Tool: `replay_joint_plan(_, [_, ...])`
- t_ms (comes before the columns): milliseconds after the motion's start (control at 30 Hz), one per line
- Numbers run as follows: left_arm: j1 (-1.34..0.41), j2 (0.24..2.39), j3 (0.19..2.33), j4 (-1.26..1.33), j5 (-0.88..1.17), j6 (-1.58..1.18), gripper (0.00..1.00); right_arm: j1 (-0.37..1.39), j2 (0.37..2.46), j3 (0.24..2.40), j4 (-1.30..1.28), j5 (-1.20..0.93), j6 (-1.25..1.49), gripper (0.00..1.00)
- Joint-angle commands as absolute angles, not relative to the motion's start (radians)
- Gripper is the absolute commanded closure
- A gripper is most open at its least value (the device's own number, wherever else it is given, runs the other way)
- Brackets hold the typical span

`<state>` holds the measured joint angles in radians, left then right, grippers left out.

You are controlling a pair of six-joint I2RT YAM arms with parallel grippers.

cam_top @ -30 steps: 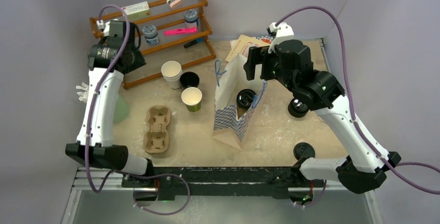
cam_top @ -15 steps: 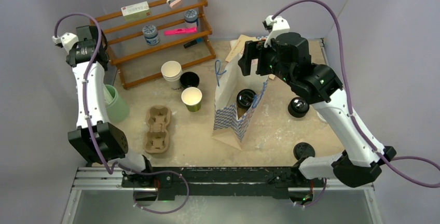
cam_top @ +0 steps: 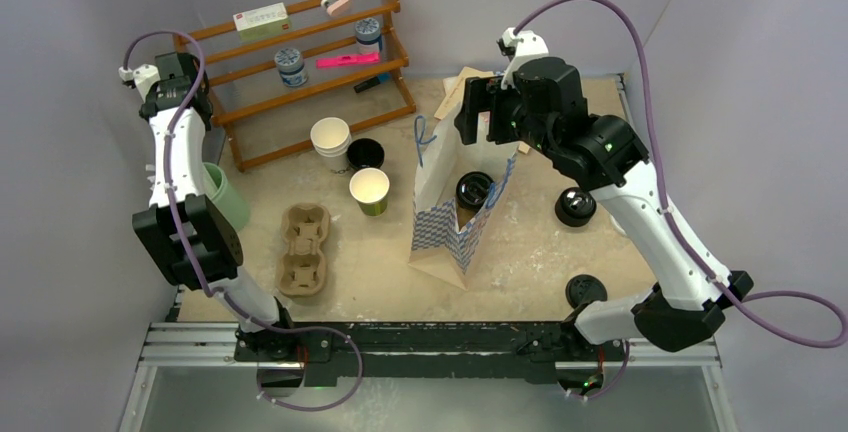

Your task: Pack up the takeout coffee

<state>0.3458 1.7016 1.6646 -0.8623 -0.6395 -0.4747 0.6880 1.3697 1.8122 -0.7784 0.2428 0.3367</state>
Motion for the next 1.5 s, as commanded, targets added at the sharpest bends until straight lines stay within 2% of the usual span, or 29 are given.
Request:
replay_joint_plan(0, [0.353,1.7,1.702,-0.815,-0.62,-0.448,0.76,0.686,1.369,1.852,-0.786,0.239,0.34,0.08])
replay_joint_plan(67, [0.353,1.696,1.696,-0.817,-0.611,-0.453,0.78,0.686,1.372,1.85,-0.785,0.235,0.34,0.08])
replay_joint_plan(267, [0.353,1.658,1.69,-0.823,-0.596,-0.465,1.0,0.686,1.373,1.833,-0.788,0.198,0.34,0.08])
replay_joint_plan(1000, [0.351,1.484,1.863,-1.082,-0.62,-0.736,1.0,0.686,1.36,1.79,-0.756,0.161,0.341,0.08])
replay_joint_plan(1367, [0.351,1.405,2.031,-1.096,-0.521,-0.813,1.0,0.686,1.366,1.808,-0.745,0.165,0.341,0.09])
replay_joint_plan(1467, [0.351,1.396,2.102,-1.06,-0.438,-0.783,1.0,0.686,1.363,1.807,-0.744,0.161,0.339,0.09])
